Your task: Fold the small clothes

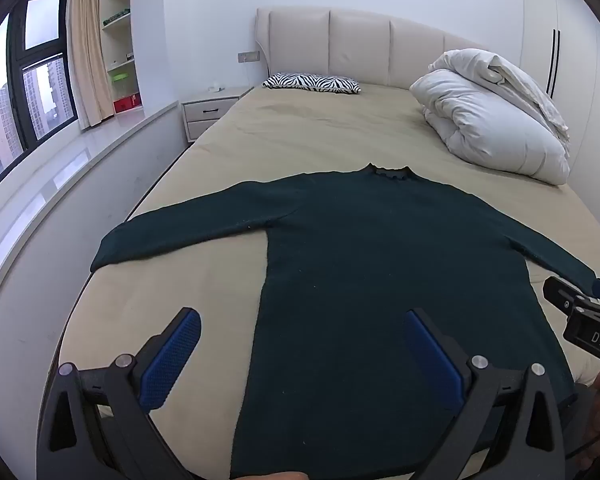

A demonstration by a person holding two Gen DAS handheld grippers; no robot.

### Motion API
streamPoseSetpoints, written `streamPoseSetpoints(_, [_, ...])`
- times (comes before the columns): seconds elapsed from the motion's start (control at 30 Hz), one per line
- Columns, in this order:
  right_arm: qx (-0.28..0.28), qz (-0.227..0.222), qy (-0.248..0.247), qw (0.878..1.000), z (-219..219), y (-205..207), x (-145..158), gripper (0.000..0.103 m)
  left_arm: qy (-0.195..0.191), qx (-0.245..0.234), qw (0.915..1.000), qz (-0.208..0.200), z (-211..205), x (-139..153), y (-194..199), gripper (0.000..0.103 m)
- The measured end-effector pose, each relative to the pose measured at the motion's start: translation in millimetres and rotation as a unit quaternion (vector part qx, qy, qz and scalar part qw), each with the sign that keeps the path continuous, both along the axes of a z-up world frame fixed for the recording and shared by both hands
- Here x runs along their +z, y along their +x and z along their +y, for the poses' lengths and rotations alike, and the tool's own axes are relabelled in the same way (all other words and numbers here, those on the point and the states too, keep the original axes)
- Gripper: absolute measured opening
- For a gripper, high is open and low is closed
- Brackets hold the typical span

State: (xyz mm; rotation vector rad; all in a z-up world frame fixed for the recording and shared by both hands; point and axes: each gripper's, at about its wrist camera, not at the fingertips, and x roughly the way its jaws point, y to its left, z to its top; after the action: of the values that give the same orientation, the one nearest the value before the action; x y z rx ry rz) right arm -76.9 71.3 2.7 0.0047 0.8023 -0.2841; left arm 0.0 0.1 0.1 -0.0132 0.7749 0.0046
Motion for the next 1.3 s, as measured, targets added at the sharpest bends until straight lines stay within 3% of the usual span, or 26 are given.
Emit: streamPoseSetpoints(1.3, [0.002,0.005,0.003,1.000,1.4,2.4,-5.9,0.103,0.000,-0.001,1.0000,0.000,-6.5,-1.8,1.2,0.103])
